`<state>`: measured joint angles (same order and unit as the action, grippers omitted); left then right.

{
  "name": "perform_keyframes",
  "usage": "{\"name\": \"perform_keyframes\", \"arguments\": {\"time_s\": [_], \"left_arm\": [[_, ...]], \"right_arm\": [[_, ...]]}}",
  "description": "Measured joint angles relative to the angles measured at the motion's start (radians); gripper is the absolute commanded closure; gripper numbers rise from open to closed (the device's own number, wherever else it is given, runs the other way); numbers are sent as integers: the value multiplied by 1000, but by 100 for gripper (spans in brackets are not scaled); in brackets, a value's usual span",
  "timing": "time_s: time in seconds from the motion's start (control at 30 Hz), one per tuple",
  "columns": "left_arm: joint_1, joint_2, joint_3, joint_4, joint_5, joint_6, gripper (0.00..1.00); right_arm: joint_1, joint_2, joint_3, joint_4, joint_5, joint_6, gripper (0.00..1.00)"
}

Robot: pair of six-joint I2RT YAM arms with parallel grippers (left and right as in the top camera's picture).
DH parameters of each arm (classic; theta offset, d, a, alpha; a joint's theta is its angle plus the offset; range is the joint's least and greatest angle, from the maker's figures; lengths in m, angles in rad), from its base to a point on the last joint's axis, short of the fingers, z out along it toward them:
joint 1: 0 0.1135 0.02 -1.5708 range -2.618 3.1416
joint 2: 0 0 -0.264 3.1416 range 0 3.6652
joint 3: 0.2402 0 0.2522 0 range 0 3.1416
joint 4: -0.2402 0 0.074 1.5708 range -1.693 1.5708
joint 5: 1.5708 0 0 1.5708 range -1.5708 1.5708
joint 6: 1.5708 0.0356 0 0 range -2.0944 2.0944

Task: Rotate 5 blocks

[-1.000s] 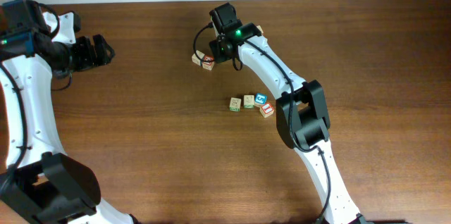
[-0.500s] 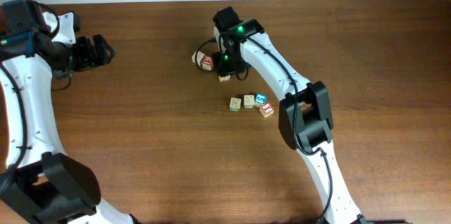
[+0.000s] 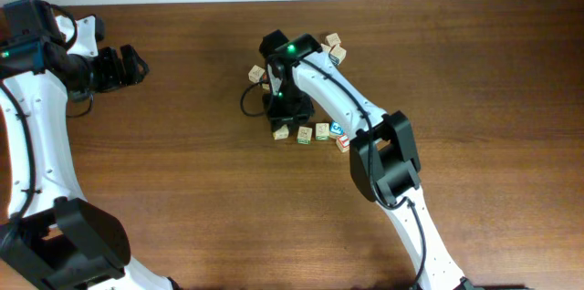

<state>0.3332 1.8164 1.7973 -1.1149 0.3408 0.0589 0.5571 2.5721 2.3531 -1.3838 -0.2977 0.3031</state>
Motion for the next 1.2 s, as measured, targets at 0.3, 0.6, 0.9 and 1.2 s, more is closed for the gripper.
{"name": "perform_keyframes", "arguments": {"time_s": [0.3,0.6,0.9,1.2], "left_arm": [[0,0,0,0,0,0,1],[0,0,0,0,0,0,1],[0,0,0,0,0,0,1],[0,0,0,0,0,0,1]], "right_arm": [[2,0,-3,-16,35,27,52],[2,-88,-16,-39,89,38,53],[-8,-581,-14,-142,278,70,79],[-163,-800,-40,-265,337,92,85]]}}
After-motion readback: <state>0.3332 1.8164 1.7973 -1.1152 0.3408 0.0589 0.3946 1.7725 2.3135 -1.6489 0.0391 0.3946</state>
